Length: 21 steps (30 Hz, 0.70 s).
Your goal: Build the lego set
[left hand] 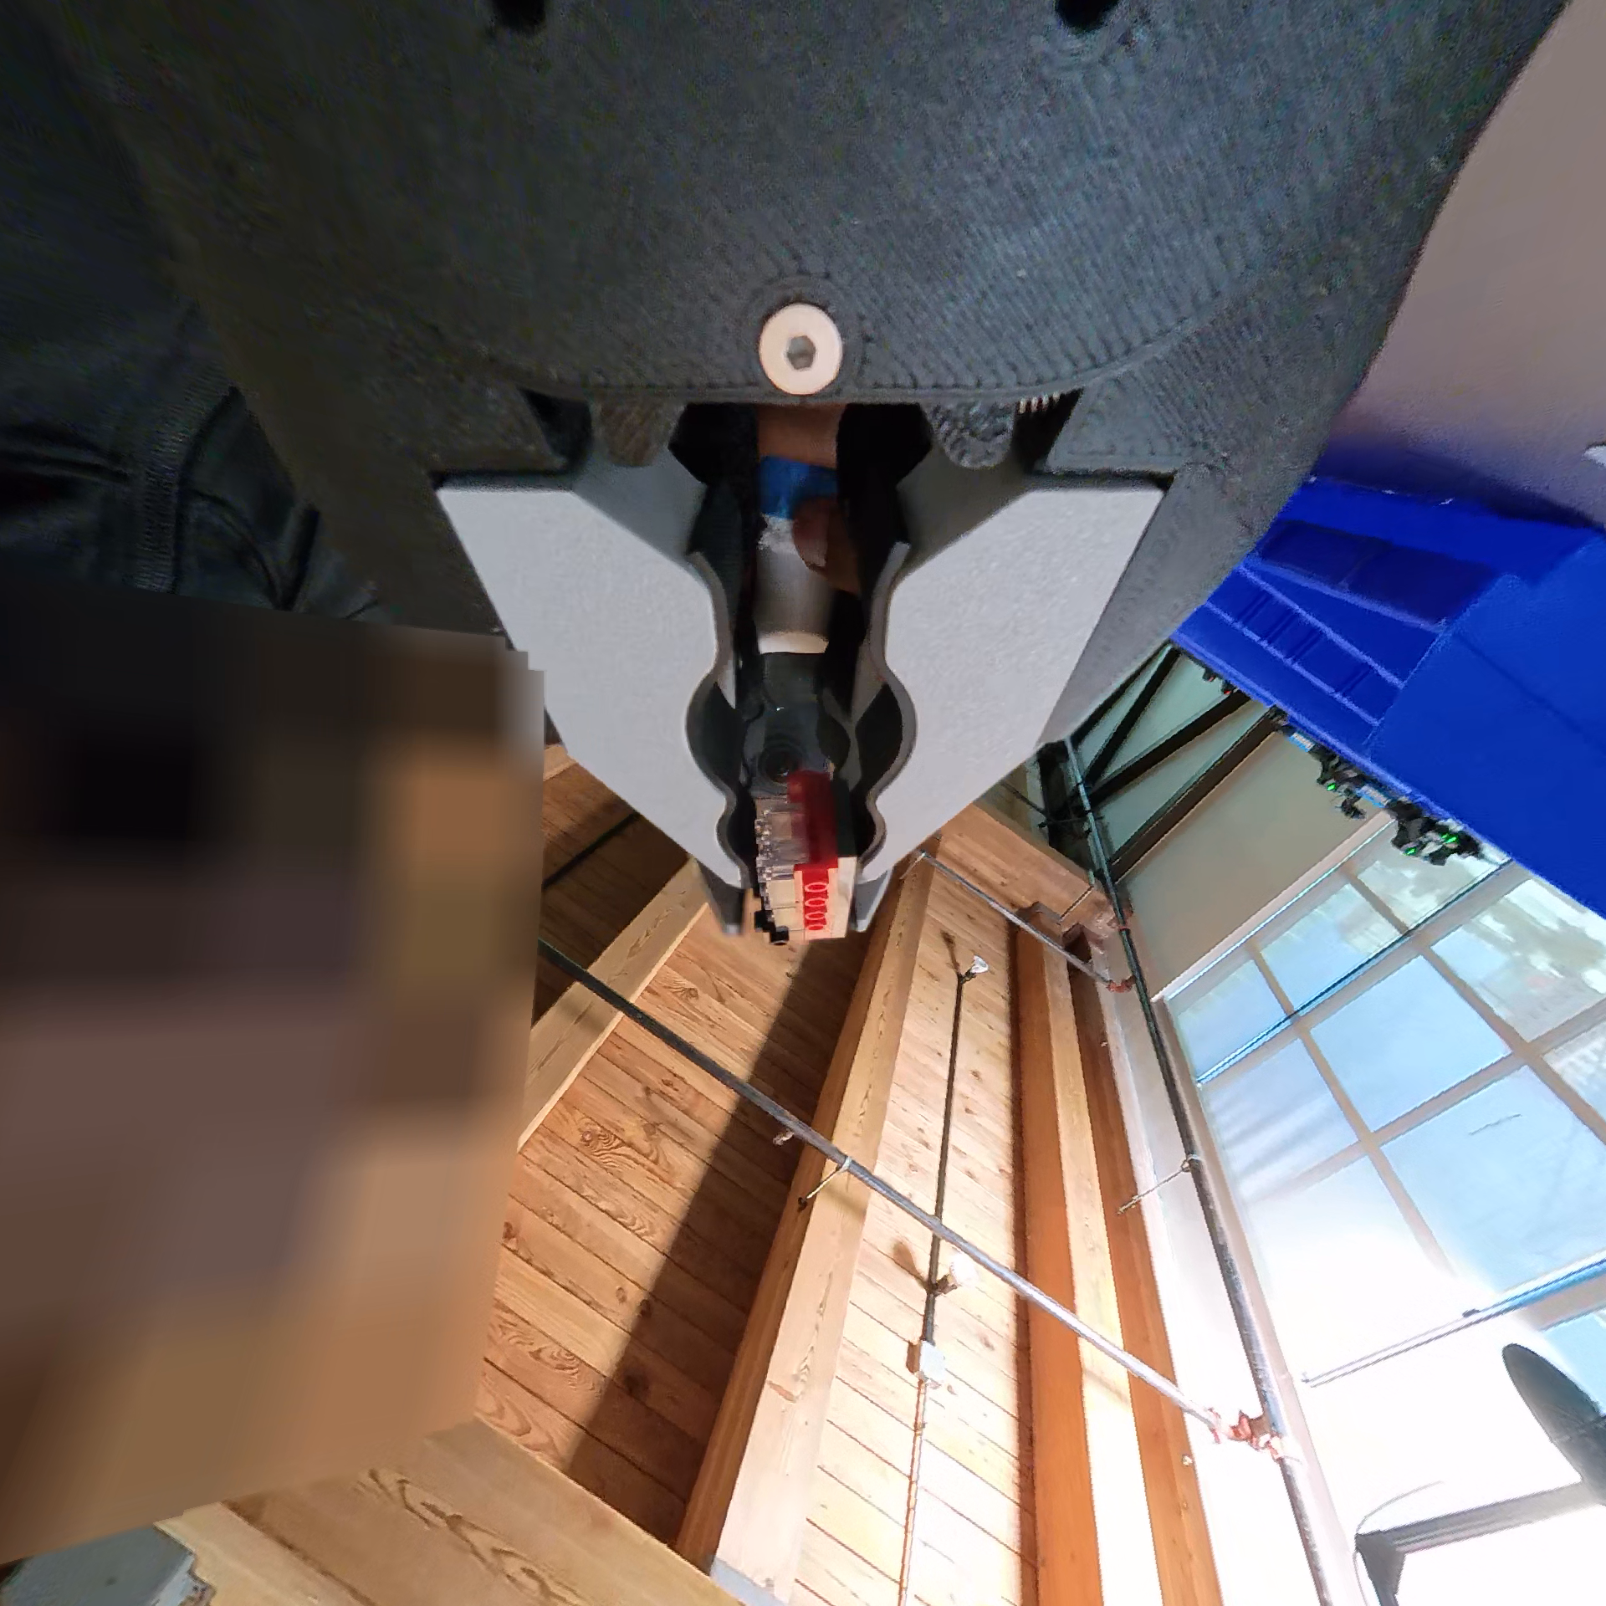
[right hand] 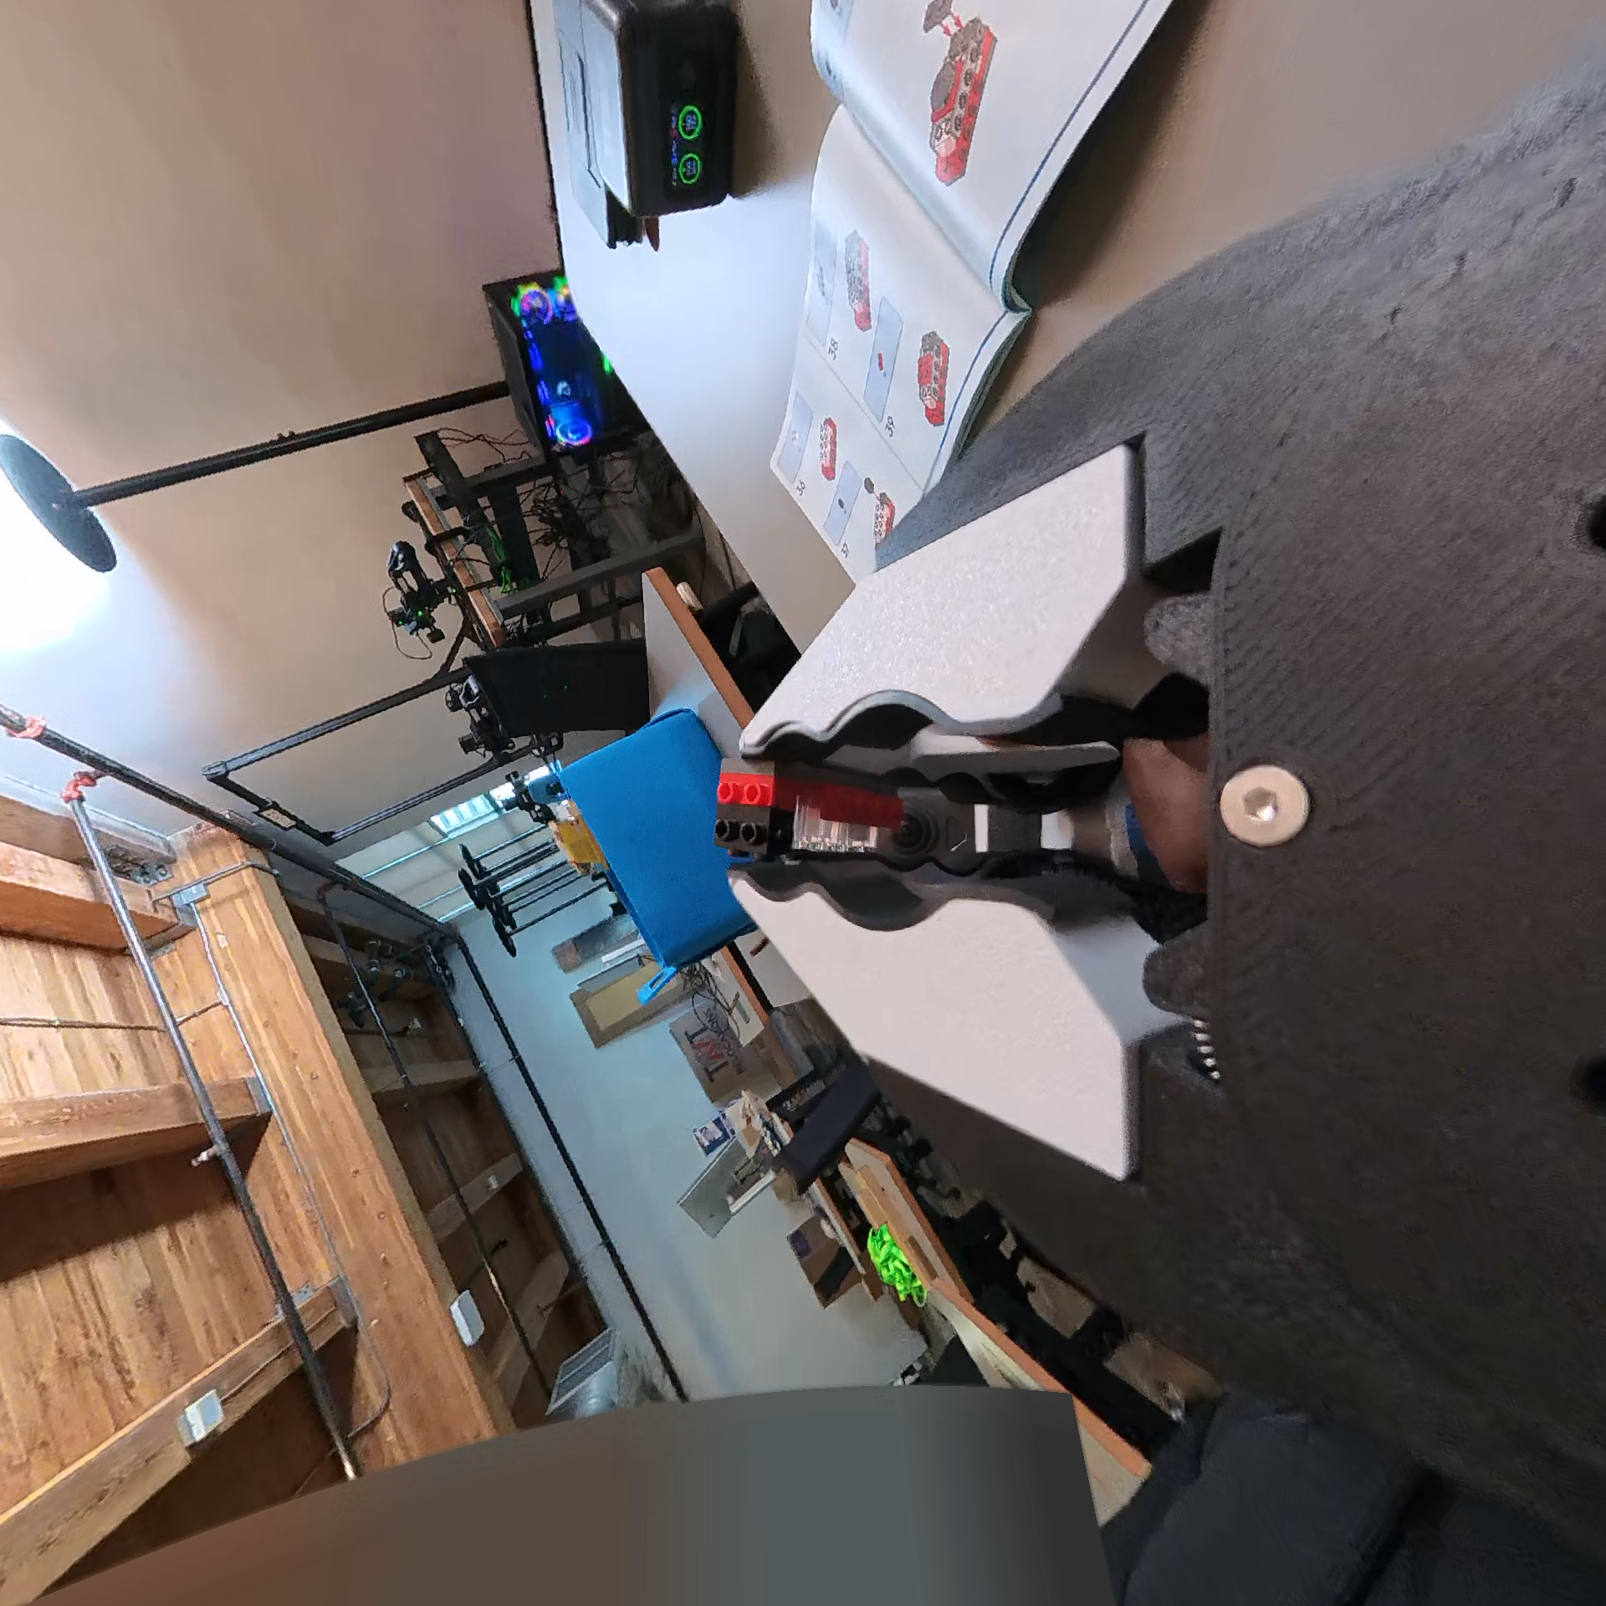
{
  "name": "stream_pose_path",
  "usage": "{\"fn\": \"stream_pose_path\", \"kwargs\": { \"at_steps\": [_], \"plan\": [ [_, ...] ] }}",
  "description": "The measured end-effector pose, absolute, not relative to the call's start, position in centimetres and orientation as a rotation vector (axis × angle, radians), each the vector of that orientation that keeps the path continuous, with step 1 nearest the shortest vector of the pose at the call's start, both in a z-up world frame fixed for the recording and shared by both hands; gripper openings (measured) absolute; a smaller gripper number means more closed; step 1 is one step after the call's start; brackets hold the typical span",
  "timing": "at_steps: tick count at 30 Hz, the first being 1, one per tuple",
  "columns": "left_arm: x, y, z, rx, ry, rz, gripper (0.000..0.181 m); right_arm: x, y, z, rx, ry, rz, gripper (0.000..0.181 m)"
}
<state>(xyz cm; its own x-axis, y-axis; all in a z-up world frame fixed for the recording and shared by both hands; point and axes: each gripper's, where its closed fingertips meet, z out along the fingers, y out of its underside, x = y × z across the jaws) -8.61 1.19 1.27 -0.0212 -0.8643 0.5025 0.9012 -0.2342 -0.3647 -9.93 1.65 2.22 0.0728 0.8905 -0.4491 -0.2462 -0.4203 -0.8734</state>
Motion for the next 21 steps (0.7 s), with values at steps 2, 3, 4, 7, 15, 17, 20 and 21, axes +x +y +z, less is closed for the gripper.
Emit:
{"fn": "stream_pose_path", "kwargs": {
  "at_steps": [2,3,4,7,15,17,20,21],
  "plan": [
    [-8.2,1.7,0.8,-0.810,-0.072,-1.617,0.021,-9.7,1.8,1.8,-1.413,-0.699,1.567,0.058],
    [-8.0,1.9,0.6,-0.836,-0.074,-1.603,0.020,-9.4,1.8,1.5,-1.411,-0.711,1.579,0.065],
    [-7.8,2.1,0.4,-0.858,-0.073,-1.593,0.020,-9.0,2.0,1.2,-1.407,-0.718,1.581,0.068],
    [-7.8,2.6,-0.1,-0.900,-0.089,-1.573,0.020,-7.0,3.4,-0.3,-1.426,-0.719,1.507,0.069],
    [-6.6,5.3,-3.7,-1.169,-0.174,-1.505,0.020,-0.7,7.3,-5.0,-1.535,-0.781,1.224,0.066],
    [-6.2,5.5,-4.1,-1.207,-0.184,-1.516,0.020,0.0,7.9,-6.0,-1.547,-0.812,1.167,0.065],
    [-6.3,5.9,-4.6,-1.236,-0.225,-1.537,0.020,-0.2,8.1,-7.6,-1.583,-0.840,1.201,0.066],
    [-6.4,5.9,-4.8,-1.242,-0.238,-1.546,0.020,-0.5,8.0,-8.1,-1.599,-0.847,1.242,0.066]
  ]
}}
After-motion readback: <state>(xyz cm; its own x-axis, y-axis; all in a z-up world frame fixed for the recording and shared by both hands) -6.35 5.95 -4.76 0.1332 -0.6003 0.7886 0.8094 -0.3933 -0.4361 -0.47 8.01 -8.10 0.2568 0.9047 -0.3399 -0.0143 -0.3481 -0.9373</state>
